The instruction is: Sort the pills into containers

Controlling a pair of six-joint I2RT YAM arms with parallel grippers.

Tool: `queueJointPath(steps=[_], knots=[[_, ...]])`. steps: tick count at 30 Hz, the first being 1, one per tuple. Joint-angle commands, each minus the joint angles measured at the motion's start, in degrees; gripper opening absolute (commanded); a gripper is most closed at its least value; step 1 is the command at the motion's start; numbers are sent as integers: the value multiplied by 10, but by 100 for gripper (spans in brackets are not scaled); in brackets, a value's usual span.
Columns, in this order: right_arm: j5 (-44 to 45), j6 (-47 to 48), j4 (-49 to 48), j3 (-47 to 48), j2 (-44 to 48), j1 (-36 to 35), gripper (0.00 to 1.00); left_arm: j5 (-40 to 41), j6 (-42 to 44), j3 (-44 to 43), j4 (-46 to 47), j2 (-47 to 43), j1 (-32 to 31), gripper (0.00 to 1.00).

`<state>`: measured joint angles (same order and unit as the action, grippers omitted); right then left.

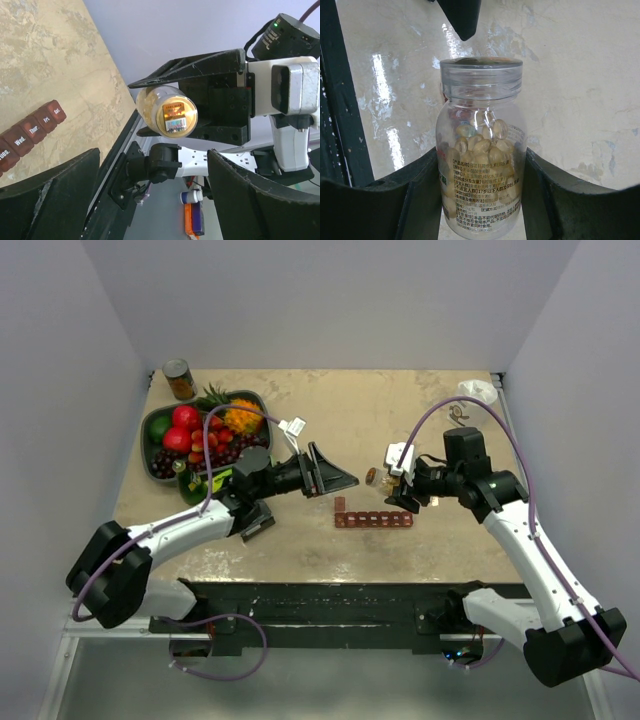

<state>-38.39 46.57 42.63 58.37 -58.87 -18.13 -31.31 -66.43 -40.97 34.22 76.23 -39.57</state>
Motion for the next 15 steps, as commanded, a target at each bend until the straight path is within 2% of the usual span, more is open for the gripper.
queueJointPath(steps=[1, 8, 15], knots=[[2, 7, -12, 15, -1, -4, 0, -2, -8, -44, 36, 21, -6, 92], [1, 7, -11, 11, 1, -5, 0, -4, -12, -68, 45, 61, -19, 90], [3, 7, -16, 3, 2, -5, 0, -22, -22, -93, 72, 96, -32, 80]])
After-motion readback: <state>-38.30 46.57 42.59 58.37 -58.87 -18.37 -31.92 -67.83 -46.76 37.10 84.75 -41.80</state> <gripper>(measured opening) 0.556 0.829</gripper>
